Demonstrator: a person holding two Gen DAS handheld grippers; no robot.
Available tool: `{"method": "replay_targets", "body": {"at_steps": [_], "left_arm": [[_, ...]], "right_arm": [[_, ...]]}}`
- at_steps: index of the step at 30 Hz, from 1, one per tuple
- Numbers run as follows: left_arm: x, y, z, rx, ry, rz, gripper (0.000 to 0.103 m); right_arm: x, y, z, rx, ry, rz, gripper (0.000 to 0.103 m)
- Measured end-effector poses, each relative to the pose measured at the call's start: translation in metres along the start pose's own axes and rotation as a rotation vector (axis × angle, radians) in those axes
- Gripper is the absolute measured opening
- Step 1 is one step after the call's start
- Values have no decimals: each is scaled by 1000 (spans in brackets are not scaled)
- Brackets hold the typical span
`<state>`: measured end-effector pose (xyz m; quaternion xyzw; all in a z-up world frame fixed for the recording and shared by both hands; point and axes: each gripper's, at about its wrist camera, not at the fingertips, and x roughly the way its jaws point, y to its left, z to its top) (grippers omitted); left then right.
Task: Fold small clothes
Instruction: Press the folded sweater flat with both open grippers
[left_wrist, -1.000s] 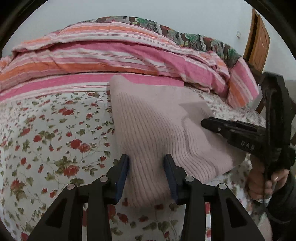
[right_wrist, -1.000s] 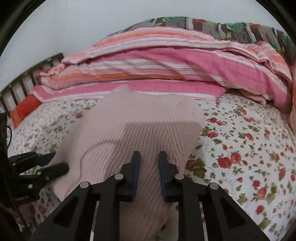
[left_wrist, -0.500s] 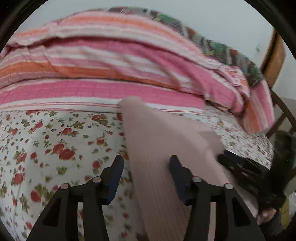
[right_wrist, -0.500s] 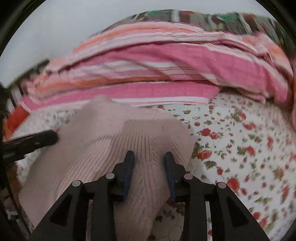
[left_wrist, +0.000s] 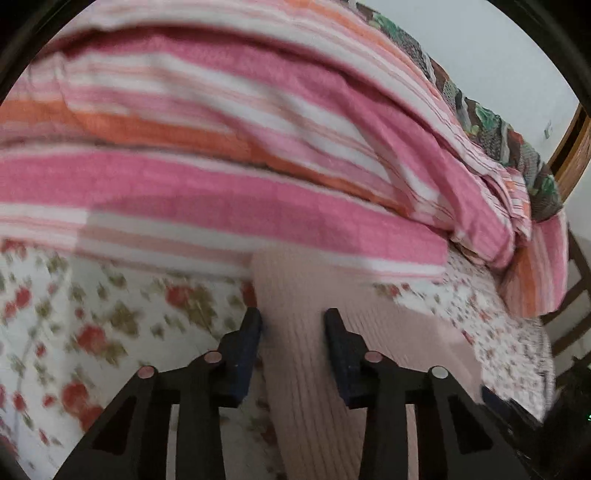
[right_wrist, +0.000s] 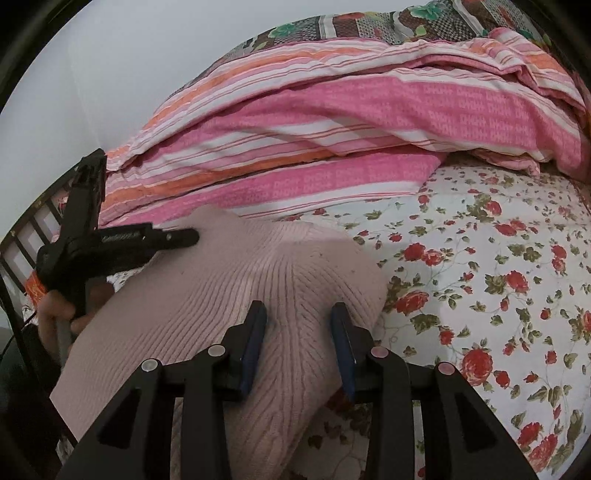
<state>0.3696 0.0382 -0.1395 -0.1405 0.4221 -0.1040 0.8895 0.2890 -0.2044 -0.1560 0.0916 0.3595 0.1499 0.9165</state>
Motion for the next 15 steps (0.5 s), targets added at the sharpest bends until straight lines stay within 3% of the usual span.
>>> {"method": "replay_targets", "body": {"at_steps": [2,5,12,15], "left_arm": [[-7,-9,2,42,-43,59,23],[-18,-25,3,107,-84,129,22],[-44,-49,-28,243,-46,44,22],[-54,-54,-52,294,-20,23,22]], "right_arm": [[0,0,-1,1,0,1,35],[-1,0,-1,4,-4,4,35],[-11,-2,1,16,-42,13,36],[-27,-9,9,76,-85,-25,36]]}}
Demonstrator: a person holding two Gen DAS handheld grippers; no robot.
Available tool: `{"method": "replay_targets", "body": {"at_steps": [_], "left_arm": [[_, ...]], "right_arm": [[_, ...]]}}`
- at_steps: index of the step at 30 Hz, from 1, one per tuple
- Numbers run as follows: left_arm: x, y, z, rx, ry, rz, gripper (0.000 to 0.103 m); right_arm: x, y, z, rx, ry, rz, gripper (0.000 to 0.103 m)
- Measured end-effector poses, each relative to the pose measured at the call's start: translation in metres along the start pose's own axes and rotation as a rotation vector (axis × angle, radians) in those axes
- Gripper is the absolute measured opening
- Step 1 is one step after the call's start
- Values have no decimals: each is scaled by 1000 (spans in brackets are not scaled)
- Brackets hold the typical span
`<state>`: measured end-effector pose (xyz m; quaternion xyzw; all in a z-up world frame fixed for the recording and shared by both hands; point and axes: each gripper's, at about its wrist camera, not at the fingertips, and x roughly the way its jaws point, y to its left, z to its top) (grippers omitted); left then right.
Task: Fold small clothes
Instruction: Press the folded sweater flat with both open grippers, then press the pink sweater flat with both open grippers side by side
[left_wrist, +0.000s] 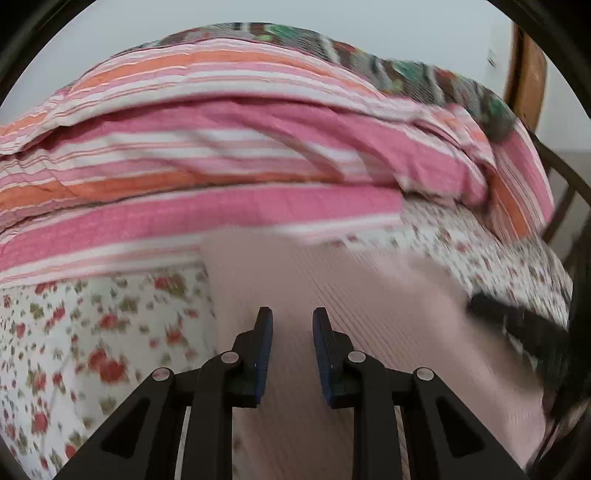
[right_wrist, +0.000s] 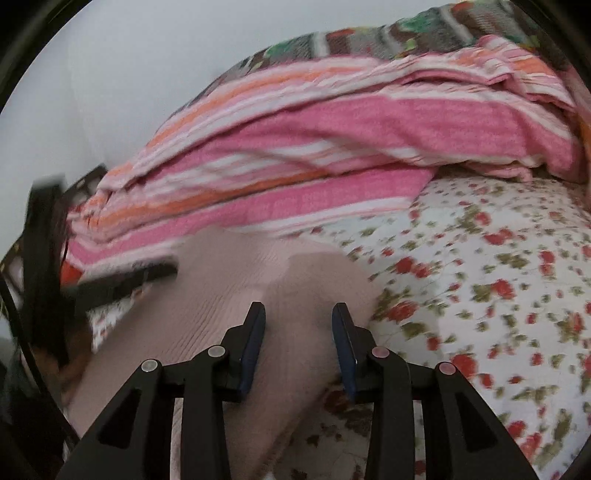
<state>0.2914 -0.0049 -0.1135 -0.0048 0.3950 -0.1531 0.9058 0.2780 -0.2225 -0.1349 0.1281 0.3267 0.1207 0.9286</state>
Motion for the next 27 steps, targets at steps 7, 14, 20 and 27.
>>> {"method": "replay_targets", "body": {"at_steps": [7,14,20,27], "left_arm": [[-5,-2,-23,-1,-31,6,27],[1,-3,-28,10,-63,20,31],[2,1,-28,-10,-67,28,39],[4,5,-29,-32,-64,42,47]], "right_arm": [[19,16,9,-74,23,-66,36],[46,8,-4,-79,87,-171,39],[48,7,-5,-83,78,-169,39],[48,6,-5,-78,76,-158,39]]}}
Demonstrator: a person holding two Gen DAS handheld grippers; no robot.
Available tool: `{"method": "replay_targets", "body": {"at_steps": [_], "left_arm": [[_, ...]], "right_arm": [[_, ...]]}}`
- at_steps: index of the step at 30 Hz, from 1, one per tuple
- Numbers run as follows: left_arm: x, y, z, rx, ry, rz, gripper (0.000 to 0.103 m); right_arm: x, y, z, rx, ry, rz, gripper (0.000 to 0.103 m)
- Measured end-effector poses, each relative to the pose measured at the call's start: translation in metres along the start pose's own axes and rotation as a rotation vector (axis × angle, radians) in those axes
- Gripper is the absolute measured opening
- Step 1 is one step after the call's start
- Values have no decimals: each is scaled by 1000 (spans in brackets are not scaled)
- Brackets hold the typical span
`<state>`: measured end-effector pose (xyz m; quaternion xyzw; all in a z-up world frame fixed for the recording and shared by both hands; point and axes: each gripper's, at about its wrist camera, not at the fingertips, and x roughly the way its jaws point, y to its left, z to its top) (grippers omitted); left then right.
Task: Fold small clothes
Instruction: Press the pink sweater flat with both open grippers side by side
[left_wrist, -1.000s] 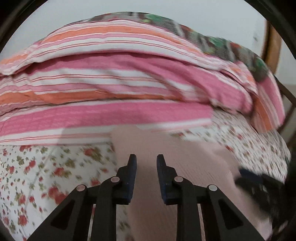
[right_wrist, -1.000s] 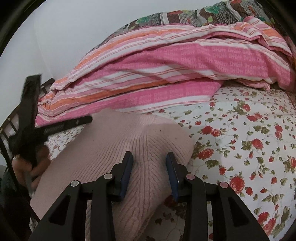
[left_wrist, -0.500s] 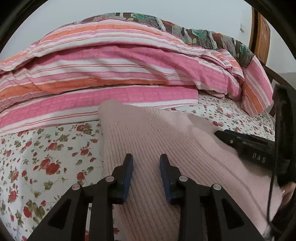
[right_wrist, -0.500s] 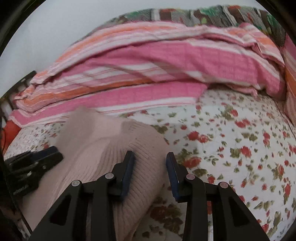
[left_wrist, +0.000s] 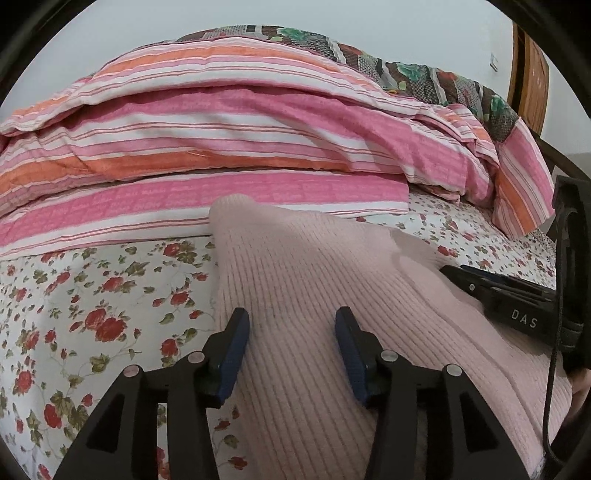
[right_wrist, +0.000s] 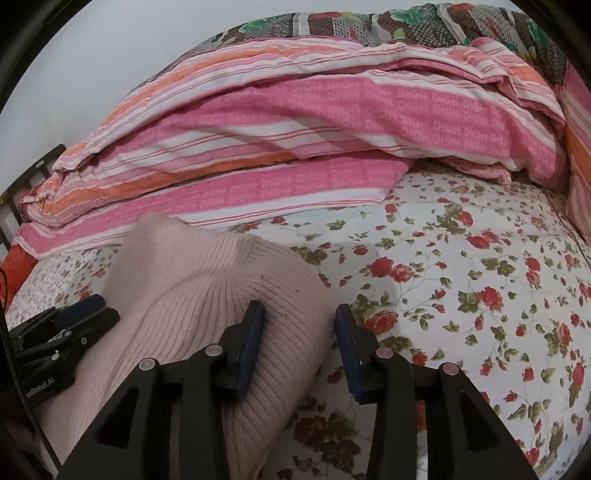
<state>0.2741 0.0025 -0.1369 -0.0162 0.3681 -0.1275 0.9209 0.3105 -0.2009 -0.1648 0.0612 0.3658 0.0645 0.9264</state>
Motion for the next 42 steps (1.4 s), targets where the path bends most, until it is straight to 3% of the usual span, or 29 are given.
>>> {"method": "replay_targets", "body": {"at_steps": [27,42], "left_arm": [[-2,-2,-2,7,-8,51,55],[-1,-1,-4,-10,-7,35,56]], "right_arm": [[-6,3,-2,7,-7,-1,39],[-4,4,-1,9,-1,-2,40]]}}
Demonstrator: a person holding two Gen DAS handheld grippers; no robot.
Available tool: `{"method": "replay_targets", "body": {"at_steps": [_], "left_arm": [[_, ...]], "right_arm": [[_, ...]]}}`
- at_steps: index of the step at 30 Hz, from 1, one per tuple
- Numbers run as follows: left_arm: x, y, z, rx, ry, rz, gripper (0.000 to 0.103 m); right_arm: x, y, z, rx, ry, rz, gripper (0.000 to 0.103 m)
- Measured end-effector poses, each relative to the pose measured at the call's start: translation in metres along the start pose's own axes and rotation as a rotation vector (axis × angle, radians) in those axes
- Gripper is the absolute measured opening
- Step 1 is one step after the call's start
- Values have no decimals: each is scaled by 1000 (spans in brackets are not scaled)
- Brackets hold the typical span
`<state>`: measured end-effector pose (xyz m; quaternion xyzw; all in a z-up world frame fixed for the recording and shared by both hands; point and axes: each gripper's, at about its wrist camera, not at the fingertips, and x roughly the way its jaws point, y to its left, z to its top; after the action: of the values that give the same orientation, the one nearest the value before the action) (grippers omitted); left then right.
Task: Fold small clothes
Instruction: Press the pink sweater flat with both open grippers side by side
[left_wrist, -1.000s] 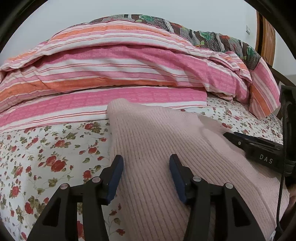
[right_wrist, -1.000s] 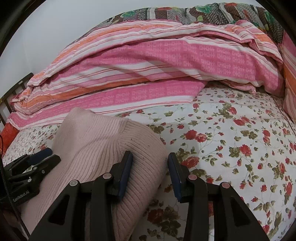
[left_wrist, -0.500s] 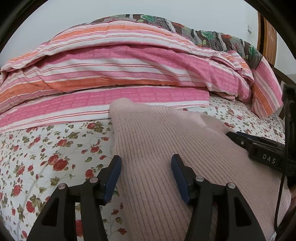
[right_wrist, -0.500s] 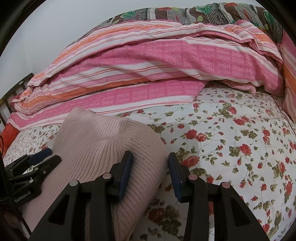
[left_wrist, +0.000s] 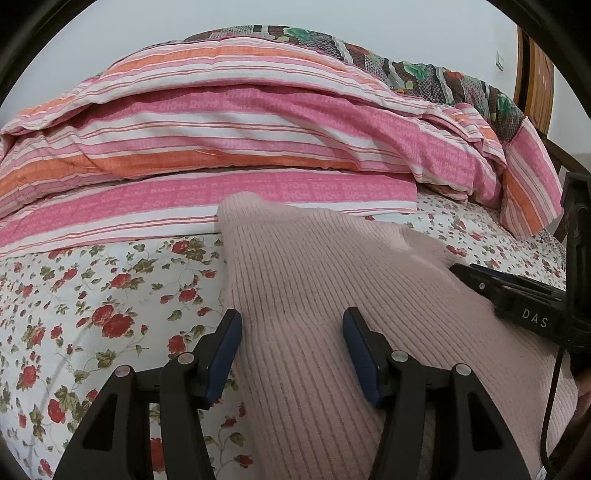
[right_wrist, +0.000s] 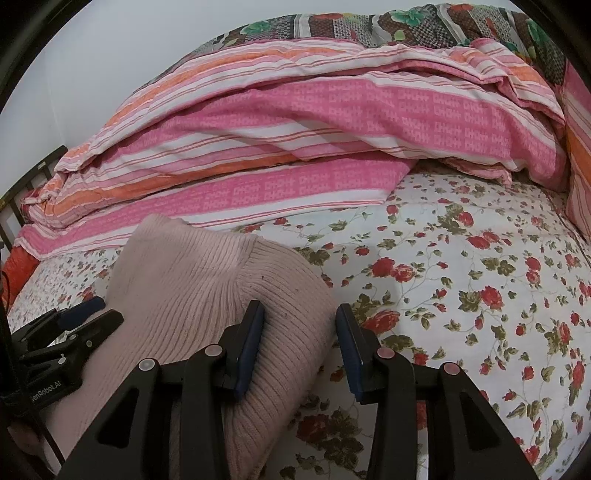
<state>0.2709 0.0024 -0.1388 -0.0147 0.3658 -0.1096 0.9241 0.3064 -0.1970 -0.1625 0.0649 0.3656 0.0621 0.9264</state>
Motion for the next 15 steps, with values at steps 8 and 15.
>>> {"method": "replay_targets", "body": {"at_steps": [8,15], "left_arm": [[-1,1,0,-2,1,-3,56],[-6,16,2,-81,47,-64,64]], "right_arm": [[0,-2,2,13,6,6,41],[-20,-18,8,128,56,81,52]]}}
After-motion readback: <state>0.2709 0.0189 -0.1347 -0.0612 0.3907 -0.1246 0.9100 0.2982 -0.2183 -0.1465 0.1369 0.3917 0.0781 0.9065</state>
